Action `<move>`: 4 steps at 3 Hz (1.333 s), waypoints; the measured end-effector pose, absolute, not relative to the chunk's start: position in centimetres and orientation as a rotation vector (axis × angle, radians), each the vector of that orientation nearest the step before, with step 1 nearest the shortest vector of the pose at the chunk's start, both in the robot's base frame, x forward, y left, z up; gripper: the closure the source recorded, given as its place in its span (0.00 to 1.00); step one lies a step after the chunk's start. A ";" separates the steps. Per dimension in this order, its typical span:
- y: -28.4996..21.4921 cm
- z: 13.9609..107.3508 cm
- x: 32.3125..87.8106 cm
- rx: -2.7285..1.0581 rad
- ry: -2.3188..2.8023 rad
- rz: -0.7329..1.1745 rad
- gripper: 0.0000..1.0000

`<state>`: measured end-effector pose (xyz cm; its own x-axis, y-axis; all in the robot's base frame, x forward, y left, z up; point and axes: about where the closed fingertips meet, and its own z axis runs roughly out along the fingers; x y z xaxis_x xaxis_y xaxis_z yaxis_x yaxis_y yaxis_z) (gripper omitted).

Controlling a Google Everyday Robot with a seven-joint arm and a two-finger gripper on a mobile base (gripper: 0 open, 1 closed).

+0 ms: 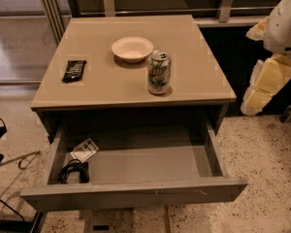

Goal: Place 7up can into top drawer

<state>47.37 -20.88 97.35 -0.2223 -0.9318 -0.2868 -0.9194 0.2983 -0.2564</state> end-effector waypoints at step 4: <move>-12.5 94.0 59.8 -1.399 2.030 0.279 0.00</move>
Offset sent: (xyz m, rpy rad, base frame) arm 0.1264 0.0476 -0.0155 0.3138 -0.0815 -0.0462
